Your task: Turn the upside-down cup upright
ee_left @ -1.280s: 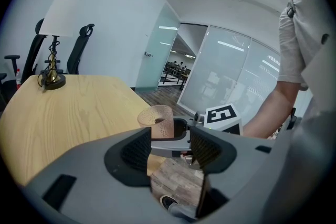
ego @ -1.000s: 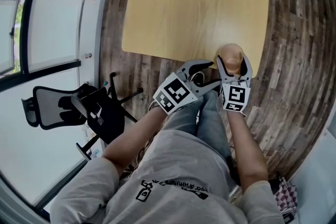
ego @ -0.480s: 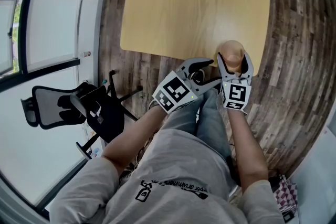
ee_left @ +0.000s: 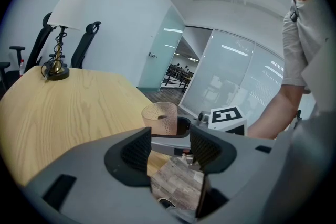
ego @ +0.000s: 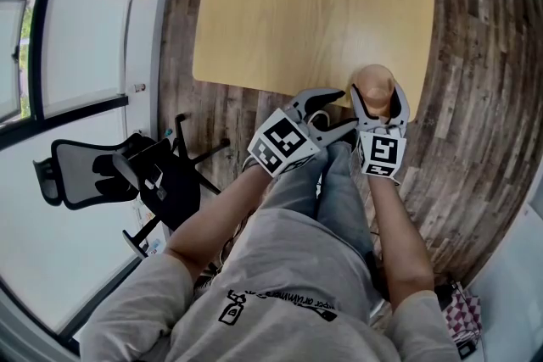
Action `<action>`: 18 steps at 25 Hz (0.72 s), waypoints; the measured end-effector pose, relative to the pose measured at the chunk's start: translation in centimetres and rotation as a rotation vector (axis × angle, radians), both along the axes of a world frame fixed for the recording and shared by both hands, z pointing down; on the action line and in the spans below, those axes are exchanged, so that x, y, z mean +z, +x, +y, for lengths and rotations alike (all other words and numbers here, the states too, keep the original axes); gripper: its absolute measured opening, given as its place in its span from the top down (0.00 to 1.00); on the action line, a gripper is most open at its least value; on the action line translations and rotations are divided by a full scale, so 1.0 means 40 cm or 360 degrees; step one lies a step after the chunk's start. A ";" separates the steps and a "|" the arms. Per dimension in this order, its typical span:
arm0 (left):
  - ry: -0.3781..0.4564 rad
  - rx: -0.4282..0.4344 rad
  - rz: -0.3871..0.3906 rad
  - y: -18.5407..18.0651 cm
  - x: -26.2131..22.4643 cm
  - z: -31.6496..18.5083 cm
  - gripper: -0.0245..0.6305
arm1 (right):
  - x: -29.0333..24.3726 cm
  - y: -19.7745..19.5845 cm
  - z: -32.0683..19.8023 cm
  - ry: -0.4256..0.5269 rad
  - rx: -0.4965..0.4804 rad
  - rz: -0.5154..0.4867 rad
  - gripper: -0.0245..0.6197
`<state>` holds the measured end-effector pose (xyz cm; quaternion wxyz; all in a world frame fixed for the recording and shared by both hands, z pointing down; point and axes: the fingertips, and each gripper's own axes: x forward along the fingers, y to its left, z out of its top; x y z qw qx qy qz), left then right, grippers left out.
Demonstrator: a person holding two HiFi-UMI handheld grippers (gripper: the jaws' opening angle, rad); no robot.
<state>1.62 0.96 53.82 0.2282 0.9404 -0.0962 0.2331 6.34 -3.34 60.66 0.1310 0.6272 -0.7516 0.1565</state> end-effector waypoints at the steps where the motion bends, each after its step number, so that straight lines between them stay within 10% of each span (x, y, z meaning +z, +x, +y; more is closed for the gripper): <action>1: -0.0011 -0.0010 0.0006 0.003 0.006 -0.007 0.62 | 0.000 0.000 0.001 0.0004 0.0000 -0.0002 0.41; 18: -0.0009 0.0016 0.0112 0.118 0.087 -0.057 0.43 | 0.002 -0.001 0.009 0.0014 -0.0027 -0.0005 0.41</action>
